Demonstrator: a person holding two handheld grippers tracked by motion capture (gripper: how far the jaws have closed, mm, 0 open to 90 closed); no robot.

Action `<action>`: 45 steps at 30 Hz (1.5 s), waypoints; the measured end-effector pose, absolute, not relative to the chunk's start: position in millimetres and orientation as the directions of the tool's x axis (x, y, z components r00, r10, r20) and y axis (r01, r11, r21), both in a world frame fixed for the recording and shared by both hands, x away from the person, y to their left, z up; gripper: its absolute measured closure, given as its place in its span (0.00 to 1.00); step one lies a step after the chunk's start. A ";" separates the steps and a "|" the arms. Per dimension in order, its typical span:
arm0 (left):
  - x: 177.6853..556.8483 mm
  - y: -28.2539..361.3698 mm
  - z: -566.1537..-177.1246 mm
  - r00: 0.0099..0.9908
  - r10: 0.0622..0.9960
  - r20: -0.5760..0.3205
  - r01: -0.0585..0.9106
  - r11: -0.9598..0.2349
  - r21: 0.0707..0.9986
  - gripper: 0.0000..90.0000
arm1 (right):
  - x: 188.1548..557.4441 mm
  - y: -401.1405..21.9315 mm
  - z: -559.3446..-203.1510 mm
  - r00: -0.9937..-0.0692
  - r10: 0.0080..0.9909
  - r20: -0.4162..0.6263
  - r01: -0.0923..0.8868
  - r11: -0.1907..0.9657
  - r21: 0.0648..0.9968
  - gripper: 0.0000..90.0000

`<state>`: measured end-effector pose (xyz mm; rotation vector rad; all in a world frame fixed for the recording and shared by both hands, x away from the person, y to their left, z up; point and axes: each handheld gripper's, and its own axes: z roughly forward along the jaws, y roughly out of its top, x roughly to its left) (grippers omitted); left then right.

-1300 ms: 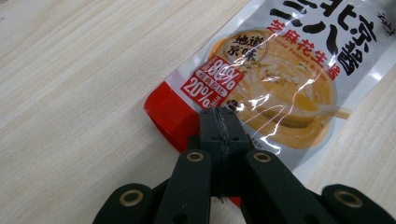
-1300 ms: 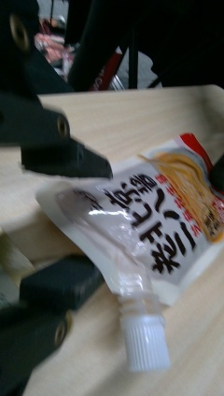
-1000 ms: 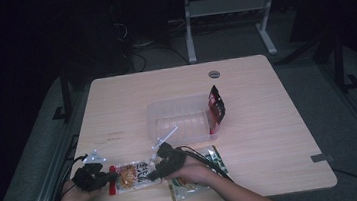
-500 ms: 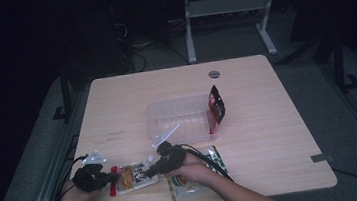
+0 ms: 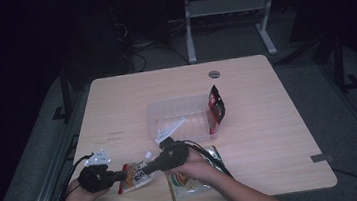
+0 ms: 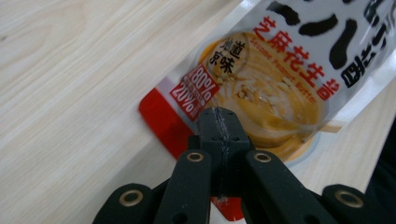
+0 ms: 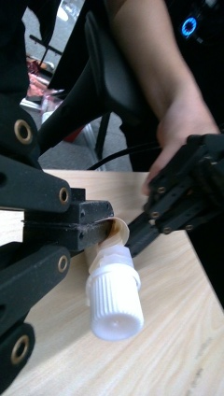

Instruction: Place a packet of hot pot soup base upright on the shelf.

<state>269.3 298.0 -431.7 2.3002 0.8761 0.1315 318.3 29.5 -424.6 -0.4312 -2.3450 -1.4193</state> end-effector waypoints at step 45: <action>269.1 293.6 -437.5 0.778 0.606 -0.170 0.545 -0.514 0.662 0.51 | 337.6 -36.0 -335.2 -0.936 0.087 0.340 0.351 0.256 0.901 1.00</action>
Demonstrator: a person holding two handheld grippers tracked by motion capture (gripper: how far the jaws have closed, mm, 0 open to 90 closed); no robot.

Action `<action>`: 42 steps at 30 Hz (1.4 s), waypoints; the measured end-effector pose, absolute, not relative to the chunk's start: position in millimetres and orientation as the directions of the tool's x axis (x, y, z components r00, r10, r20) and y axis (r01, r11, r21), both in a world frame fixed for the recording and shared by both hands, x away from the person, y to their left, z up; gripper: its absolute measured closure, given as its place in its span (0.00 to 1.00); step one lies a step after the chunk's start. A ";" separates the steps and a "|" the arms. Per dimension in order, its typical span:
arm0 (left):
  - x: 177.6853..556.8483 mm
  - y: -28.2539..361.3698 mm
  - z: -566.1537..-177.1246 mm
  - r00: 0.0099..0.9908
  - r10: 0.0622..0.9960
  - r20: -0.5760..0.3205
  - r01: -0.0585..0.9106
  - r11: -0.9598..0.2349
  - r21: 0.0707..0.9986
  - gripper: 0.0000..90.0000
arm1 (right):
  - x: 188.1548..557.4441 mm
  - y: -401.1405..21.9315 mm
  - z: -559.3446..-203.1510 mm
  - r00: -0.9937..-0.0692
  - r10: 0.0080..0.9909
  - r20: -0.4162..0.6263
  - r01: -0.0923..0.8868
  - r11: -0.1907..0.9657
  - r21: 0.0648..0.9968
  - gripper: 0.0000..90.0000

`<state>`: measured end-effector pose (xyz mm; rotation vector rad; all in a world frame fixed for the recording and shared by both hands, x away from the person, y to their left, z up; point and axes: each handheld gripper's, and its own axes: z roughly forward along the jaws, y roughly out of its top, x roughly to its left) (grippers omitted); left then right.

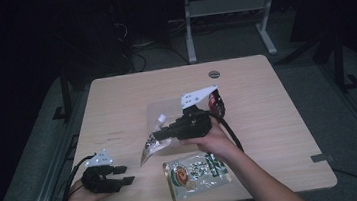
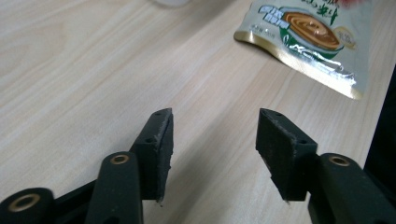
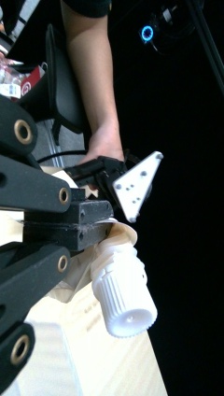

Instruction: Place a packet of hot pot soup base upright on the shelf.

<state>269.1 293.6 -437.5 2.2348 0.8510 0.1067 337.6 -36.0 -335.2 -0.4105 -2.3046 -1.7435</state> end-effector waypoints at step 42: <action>270.1 295.6 -441.8 0.778 0.609 -0.157 0.543 -0.524 0.656 0.48 | 420.8 -37.0 -323.3 -0.915 0.303 0.266 0.356 0.301 0.884 1.00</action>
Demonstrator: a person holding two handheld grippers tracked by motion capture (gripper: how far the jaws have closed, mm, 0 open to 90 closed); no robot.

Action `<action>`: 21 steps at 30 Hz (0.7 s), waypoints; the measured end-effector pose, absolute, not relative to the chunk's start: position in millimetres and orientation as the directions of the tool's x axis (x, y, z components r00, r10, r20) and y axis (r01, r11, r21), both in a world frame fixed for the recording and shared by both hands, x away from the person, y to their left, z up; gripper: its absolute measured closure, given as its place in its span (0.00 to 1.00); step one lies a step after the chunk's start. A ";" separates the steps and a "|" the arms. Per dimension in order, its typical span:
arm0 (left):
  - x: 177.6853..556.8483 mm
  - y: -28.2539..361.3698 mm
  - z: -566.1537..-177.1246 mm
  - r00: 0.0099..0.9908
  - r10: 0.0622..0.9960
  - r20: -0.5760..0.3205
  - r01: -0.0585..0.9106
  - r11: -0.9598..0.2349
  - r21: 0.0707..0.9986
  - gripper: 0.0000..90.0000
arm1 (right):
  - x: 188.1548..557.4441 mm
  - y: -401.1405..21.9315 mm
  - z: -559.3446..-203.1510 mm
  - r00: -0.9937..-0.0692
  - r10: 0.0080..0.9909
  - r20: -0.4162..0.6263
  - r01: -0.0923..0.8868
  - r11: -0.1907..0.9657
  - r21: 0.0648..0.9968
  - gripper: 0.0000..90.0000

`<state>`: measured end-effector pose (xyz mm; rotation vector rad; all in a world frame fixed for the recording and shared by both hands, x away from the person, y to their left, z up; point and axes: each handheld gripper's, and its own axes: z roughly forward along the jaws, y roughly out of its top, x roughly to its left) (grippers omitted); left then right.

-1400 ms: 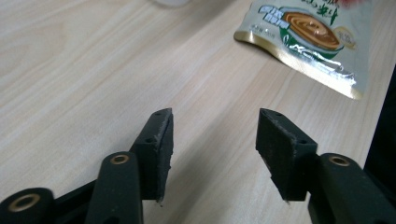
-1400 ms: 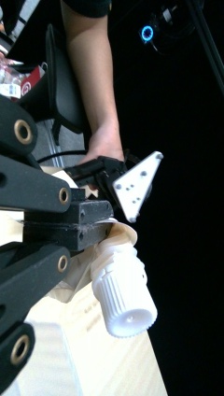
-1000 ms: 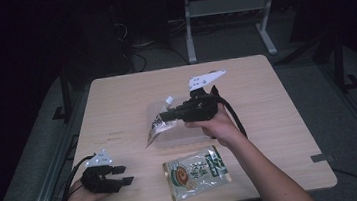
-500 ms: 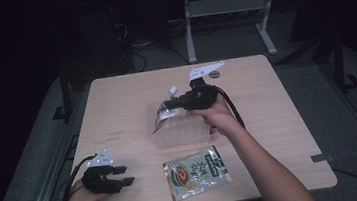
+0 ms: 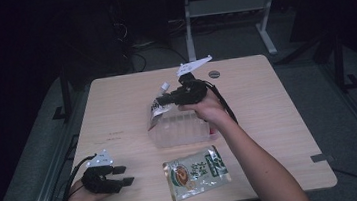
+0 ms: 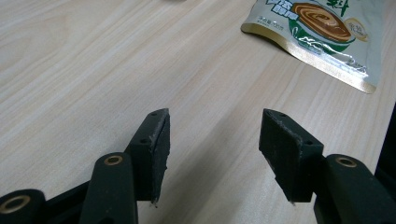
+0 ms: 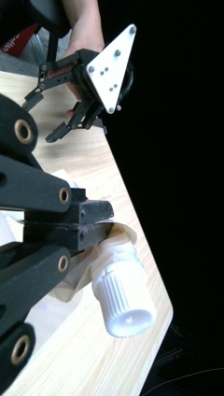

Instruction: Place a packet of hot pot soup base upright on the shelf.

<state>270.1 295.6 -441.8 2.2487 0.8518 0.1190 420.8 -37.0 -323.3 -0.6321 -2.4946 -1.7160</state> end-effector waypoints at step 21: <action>270.2 294.5 -442.7 0.779 0.605 -0.162 0.546 -0.529 0.650 0.48 | 419.9 -11.3 -328.3 -0.935 0.234 0.267 0.336 0.341 0.878 1.00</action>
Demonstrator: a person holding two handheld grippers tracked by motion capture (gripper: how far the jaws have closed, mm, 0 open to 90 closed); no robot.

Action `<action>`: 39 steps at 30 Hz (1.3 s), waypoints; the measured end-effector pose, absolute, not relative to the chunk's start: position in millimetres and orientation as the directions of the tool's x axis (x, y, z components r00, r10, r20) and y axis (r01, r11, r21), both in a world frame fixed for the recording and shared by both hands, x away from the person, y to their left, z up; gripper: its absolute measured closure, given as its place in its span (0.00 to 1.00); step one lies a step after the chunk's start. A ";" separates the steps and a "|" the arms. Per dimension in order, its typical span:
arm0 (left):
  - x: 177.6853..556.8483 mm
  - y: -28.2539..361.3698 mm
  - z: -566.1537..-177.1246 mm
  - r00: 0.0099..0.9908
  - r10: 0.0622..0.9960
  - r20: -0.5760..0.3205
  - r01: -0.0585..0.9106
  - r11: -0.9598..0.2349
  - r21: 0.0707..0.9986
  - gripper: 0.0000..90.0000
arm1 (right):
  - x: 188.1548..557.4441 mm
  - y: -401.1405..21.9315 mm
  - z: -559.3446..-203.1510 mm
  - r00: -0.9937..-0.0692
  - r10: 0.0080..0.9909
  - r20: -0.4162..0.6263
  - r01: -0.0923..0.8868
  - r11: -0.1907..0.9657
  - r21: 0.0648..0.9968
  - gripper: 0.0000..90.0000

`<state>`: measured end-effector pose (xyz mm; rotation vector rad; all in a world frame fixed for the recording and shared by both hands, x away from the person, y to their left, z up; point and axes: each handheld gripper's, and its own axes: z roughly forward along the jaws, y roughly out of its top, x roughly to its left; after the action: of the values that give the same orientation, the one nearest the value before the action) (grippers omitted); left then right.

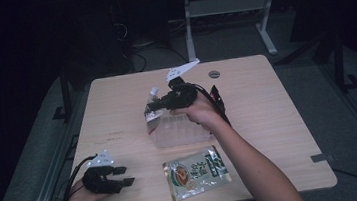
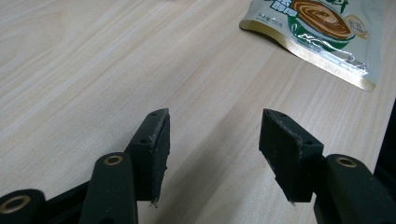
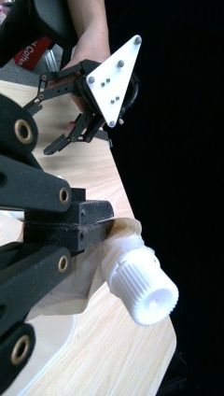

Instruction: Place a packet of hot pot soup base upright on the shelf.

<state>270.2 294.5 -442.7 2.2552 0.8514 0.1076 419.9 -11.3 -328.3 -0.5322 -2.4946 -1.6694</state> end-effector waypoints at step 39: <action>270.9 295.8 -443.6 0.788 0.595 -0.161 0.536 -0.532 0.656 0.47 | 448.4 -1.5 -371.1 -0.885 0.343 0.314 0.435 0.373 0.819 0.98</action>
<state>270.9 295.8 -443.6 2.2538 0.8332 0.1057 448.4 -1.5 -371.1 -0.7176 -2.5264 -1.5514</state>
